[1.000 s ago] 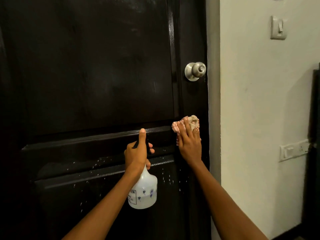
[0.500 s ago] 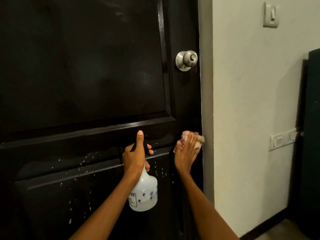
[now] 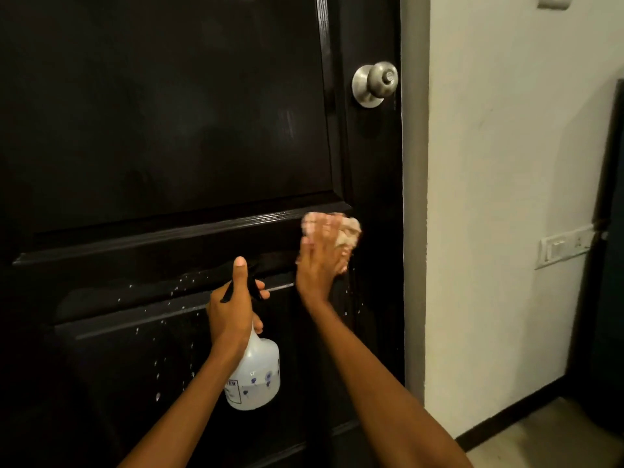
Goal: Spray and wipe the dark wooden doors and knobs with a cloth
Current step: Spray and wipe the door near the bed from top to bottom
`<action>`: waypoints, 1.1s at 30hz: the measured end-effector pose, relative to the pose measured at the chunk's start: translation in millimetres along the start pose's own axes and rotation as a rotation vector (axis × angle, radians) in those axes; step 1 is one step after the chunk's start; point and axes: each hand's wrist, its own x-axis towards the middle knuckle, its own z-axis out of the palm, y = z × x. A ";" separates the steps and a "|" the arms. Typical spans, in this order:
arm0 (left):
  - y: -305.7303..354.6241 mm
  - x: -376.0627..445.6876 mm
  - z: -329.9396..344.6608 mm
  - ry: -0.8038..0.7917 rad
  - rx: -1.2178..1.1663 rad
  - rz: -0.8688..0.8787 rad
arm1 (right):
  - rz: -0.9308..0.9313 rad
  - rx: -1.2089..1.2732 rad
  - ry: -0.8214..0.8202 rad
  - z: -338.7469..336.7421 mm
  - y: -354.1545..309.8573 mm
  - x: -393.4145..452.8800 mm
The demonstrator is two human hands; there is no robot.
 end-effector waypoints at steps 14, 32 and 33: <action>-19.7 2.5 -40.5 0.110 0.024 0.008 | 0.347 -0.083 0.118 -36.9 59.9 9.4; -64.2 2.7 -200.7 0.447 0.067 0.010 | -0.972 -0.344 -0.223 93.2 -69.1 -109.6; -67.1 2.2 -202.9 0.443 0.065 -0.004 | -0.924 -0.354 -0.208 86.9 -57.9 -98.5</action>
